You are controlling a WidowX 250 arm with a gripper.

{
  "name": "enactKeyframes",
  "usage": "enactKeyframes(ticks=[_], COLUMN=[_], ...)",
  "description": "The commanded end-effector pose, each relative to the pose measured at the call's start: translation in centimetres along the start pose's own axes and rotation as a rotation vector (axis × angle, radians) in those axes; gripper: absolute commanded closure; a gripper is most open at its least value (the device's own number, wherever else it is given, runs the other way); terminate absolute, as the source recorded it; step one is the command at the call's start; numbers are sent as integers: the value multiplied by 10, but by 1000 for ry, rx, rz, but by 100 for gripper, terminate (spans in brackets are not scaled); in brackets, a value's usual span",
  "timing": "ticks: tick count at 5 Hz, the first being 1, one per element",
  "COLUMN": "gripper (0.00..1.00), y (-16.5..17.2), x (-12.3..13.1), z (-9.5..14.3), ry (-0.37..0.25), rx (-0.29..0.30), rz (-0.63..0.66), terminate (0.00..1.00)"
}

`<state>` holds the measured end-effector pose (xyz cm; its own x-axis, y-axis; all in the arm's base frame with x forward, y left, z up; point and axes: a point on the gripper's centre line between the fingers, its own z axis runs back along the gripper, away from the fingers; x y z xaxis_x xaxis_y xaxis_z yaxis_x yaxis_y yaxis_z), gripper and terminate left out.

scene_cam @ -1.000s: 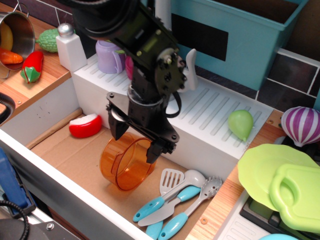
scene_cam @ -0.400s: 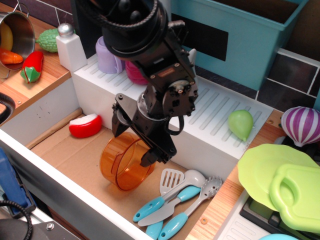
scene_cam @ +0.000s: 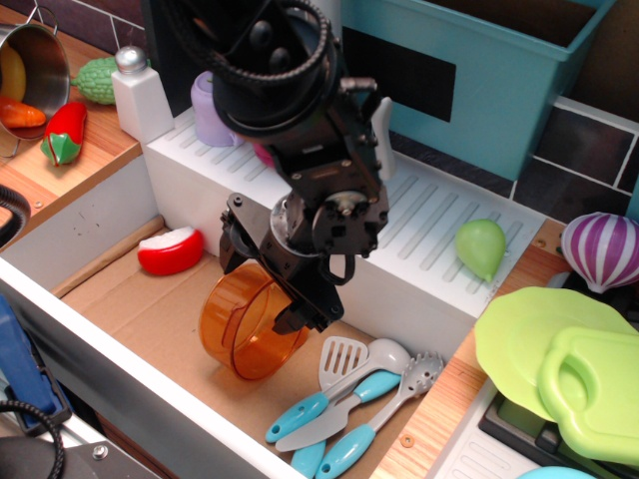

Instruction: Flip orange pot upright in sink

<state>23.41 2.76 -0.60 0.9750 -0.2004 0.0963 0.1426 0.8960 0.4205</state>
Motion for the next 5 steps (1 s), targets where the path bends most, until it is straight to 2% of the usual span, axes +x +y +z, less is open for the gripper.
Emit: enactKeyframes(ticks=[1,2,5], gripper=[0,100,100], y=[9,10,34], x=[1,1,-6], z=[-6,-10,-11], ry=[-33,-38,-23], rx=[1,9,-18], rz=[15,24,-16], terminate=[0,0,0])
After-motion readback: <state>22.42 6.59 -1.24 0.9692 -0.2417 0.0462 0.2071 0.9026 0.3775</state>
